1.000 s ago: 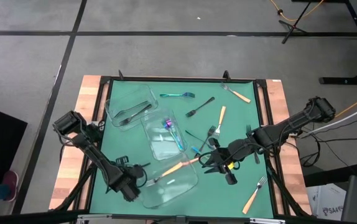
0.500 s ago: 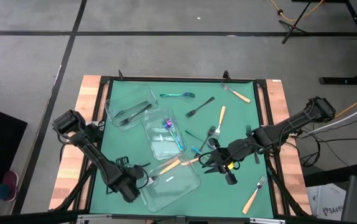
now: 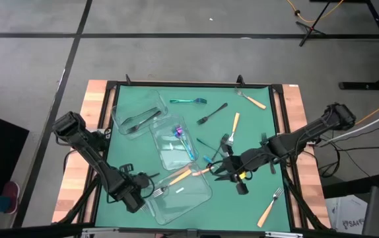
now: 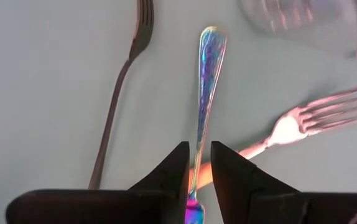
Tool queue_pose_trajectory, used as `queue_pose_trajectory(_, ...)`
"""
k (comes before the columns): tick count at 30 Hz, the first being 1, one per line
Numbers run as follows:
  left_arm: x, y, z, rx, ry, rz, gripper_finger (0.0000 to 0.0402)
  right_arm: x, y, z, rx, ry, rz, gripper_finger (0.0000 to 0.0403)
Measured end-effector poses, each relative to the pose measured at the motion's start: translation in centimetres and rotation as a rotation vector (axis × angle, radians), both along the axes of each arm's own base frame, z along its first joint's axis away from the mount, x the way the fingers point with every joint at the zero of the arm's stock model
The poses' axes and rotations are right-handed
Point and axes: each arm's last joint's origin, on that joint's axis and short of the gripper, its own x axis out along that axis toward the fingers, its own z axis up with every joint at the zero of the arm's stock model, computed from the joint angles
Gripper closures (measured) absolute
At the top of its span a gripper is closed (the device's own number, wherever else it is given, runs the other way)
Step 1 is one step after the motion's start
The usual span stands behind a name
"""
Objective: Sort silverware by color (type)
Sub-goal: Put the blue fork into the center transparent bin
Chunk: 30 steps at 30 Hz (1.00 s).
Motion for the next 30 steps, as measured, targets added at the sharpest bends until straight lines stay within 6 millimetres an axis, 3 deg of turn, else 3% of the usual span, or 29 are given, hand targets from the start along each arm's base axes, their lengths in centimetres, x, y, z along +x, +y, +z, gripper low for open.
queue_pose_trajectory(11, -0.9, 0.1, -0.6, 0.016, 0.04, 0.027, 0.0341, 3.0, 0.0, -5.7, -0.245, 0.115, -0.237, 0.0315)
queue_pose_trajectory(17, -1.2, 0.1, -1.0, 0.005, 0.062, 0.03, 0.0341, 3.7, -0.6, -7.9, -0.293, 0.213, -0.264, 0.0315)
queue_pose_trajectory(30, -1.2, 0.1, -1.0, 0.006, 0.059, 0.03, 0.0341, 3.7, 2.0, -8.4, -0.148, 0.222, -0.043, 0.0315)
